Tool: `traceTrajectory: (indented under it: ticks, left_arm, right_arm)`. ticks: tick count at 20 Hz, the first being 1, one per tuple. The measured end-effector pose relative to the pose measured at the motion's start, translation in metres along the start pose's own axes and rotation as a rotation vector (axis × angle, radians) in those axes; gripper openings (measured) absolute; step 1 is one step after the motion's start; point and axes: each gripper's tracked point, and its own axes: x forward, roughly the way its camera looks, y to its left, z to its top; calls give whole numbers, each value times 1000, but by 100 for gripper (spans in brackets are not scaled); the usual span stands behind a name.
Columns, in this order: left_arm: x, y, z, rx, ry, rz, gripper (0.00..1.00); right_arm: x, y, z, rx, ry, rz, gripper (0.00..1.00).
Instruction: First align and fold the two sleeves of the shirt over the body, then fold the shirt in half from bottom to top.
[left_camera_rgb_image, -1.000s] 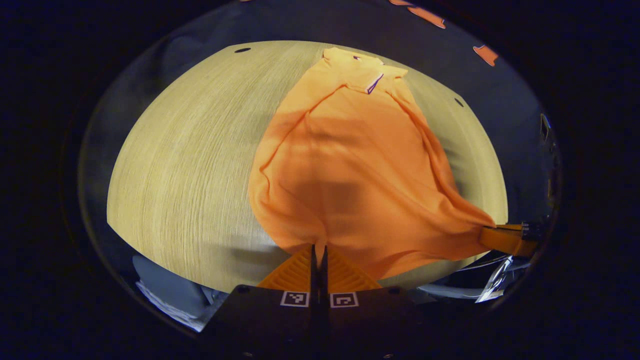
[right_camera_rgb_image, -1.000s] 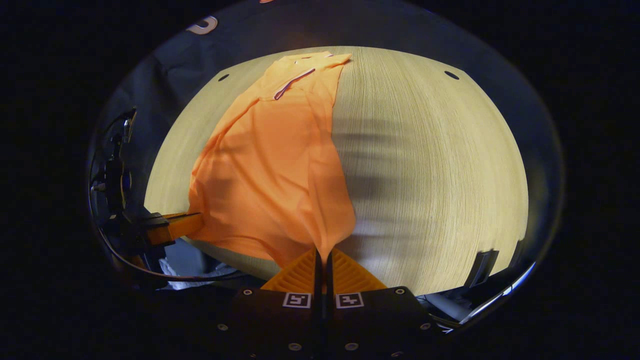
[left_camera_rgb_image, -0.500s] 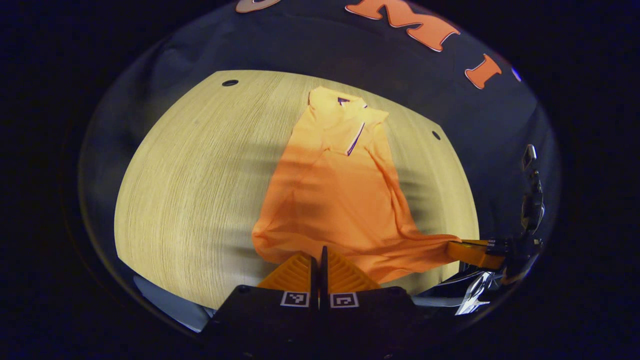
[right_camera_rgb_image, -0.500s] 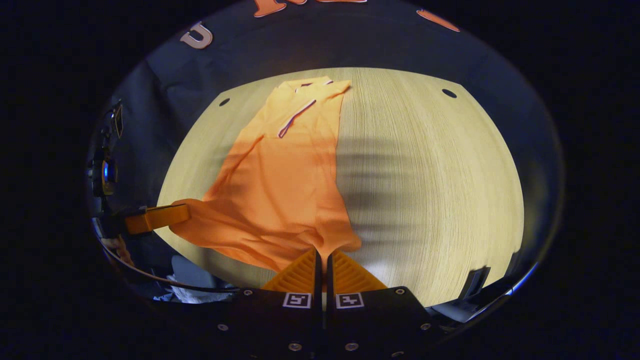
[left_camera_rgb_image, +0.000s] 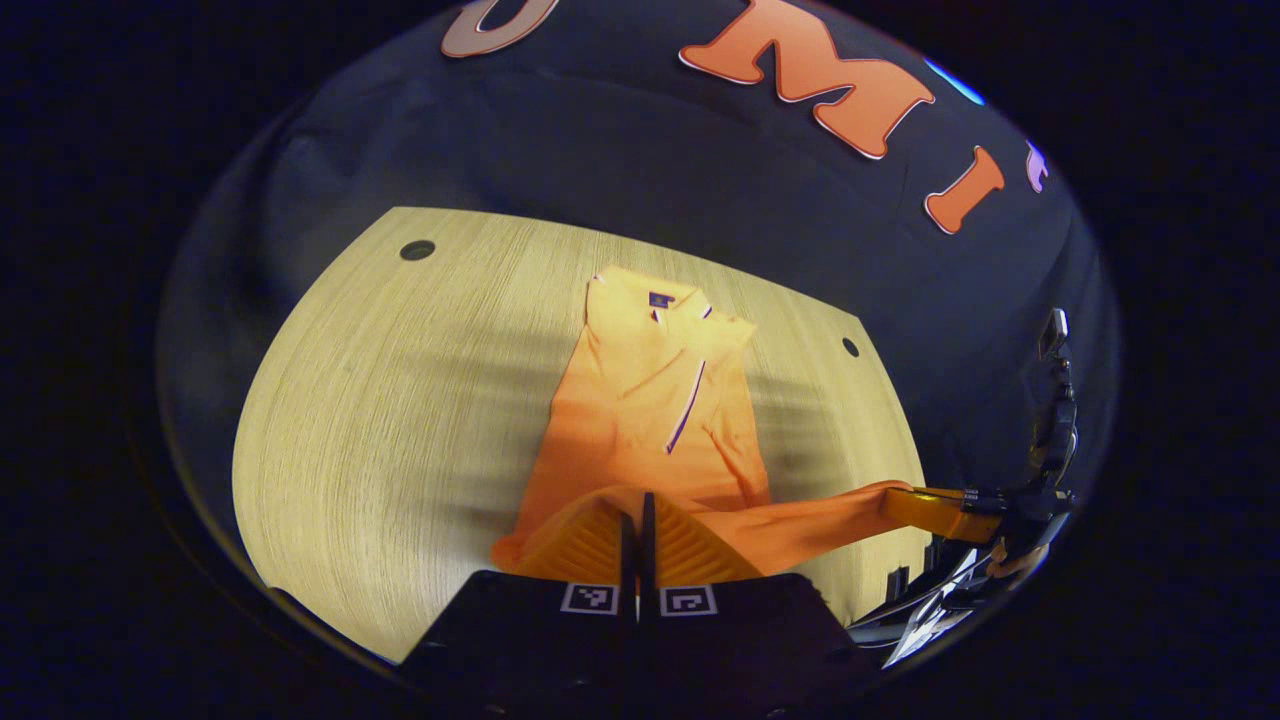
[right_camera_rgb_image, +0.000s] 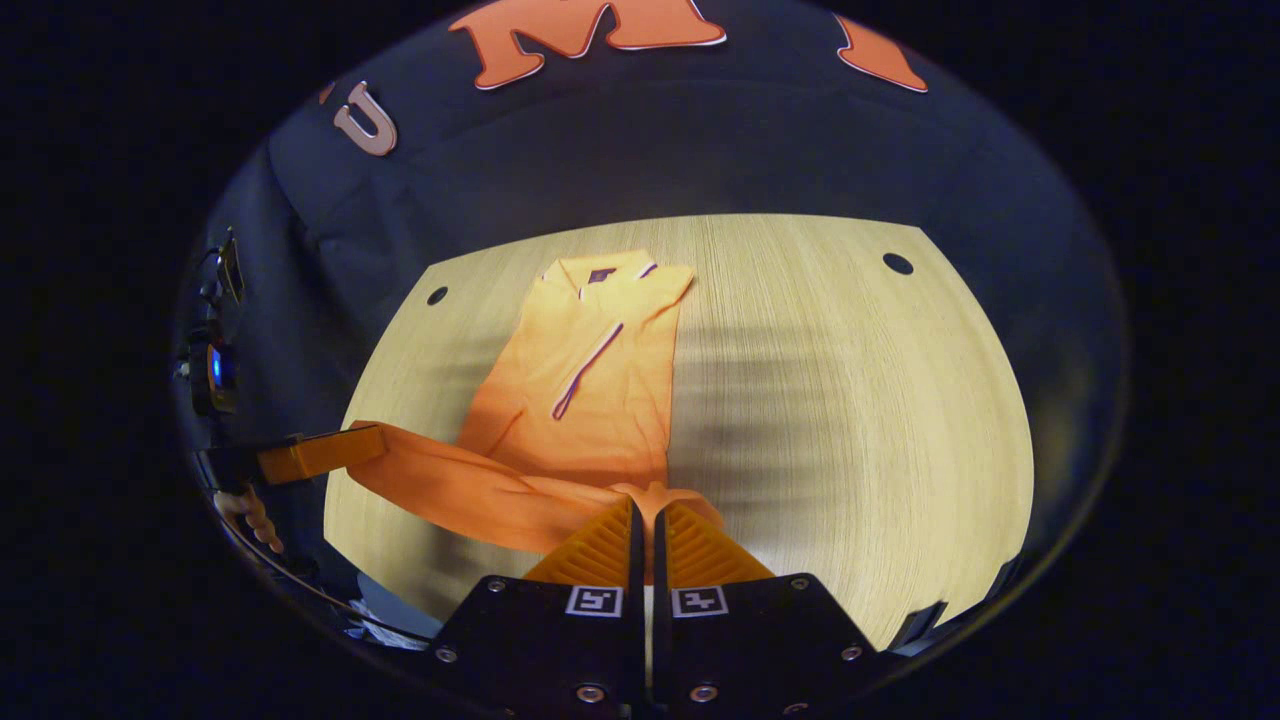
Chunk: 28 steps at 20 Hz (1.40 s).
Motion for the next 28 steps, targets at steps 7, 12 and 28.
traceTrajectory:
  ticks: [7,12,28]
  left_arm:
    - [54,-7,99,-5,-77,-14,1]
    - [109,0,153,-34,-98,-17,1]
    - [189,61,215,138,-175,224,99]
  right_arm:
    - [44,-8,97,43,-103,-16,4]
    - [95,-18,149,59,-131,-31,4]
    - [191,-47,205,116,-188,-112,99]
